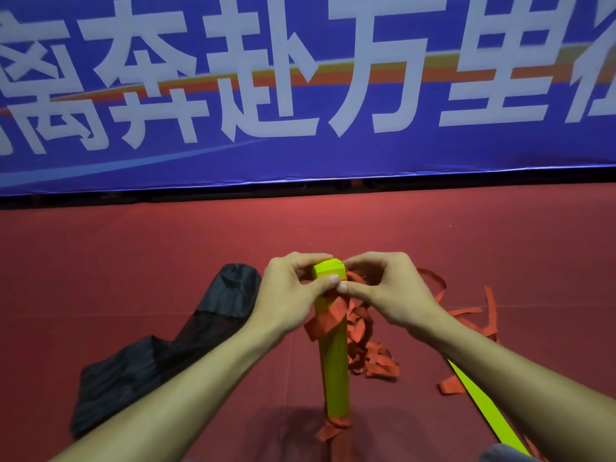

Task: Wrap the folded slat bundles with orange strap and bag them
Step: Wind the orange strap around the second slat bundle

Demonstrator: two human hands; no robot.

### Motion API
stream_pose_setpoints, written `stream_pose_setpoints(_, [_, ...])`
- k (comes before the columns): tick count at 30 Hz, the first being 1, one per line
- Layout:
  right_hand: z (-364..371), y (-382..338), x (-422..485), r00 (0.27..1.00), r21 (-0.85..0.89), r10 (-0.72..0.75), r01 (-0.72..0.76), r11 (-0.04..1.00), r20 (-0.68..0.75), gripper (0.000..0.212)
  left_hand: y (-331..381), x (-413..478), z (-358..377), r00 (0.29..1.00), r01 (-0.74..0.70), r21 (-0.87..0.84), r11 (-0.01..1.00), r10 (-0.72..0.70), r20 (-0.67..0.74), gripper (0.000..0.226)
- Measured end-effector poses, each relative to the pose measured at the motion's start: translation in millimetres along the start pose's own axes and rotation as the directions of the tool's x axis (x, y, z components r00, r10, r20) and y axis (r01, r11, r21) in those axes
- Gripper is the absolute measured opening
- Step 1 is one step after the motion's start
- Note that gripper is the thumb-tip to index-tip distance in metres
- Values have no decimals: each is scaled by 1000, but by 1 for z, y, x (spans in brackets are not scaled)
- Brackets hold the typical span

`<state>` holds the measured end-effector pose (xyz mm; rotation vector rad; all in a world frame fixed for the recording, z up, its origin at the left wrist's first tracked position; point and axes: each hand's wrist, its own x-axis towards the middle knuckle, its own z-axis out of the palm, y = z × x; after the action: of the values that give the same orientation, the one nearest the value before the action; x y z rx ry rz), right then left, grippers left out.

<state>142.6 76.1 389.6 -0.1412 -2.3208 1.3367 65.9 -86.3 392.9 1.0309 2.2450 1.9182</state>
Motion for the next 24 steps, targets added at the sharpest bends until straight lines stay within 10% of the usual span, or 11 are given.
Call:
stream_pose_setpoints(12, [-17, -3, -8, 966, -17, 57, -54, 998, 250, 20, -8, -8, -6, 998, -13, 43, 999, 11, 62, 33])
stream_pose_setpoints(24, [-19, 3, -6, 994, -252, -62, 83, 964, 87, 34, -10, -9, -8, 995, -21, 25, 999, 18, 97, 32])
